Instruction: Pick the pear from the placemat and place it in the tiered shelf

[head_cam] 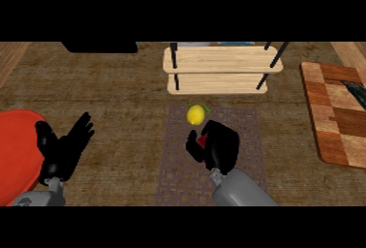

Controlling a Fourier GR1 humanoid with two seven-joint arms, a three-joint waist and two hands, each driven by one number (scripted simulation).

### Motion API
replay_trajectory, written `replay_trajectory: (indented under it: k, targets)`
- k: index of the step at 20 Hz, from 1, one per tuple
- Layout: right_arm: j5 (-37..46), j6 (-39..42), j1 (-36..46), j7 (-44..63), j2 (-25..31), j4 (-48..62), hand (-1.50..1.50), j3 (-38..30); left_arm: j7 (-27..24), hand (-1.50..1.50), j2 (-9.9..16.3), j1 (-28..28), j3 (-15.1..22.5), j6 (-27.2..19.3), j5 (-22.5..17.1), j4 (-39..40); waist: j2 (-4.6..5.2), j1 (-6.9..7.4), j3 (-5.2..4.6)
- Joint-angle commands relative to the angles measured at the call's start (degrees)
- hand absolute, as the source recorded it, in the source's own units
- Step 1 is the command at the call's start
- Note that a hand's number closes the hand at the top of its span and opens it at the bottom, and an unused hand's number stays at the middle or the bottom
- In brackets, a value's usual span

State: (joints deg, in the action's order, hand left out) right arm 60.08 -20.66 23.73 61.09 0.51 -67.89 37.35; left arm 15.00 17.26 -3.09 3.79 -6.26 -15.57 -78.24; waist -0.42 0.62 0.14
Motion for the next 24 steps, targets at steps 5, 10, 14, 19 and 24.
replay_trajectory:
  k: [5,10,14,19,24]
  targets:
    - [-18.2,6.9,4.2,-7.6,-0.5,-4.5,1.5,9.1,1.2,0.0,-1.8,-2.6,0.0,-0.1,0.6,2.9,0.79,0.82,-0.1]
    - [-28.9,11.7,11.4,-10.6,-0.5,-11.1,1.5,10.4,-1.6,0.0,-2.4,-1.3,0.4,0.8,1.7,4.7,0.58,0.5,-0.16]
    - [-23.2,10.8,15.0,-4.5,-0.5,-21.2,1.5,8.9,2.6,0.0,-1.1,2.0,0.4,0.5,1.0,-3.0,0.04,-0.03,-0.12]
    - [-16.7,17.7,24.0,7.4,-0.5,-32.7,1.5,2.5,-0.3,0.0,-0.6,1.5,-1.7,2.1,0.5,2.0,-0.16,-1.3,-0.22]
    - [-16.8,26.3,32.5,13.9,-0.5,-36.5,1.5,-5.9,-0.1,0.0,-1.0,0.2,-1.7,0.3,2.3,1.6,-0.02,-1.14,-0.21]
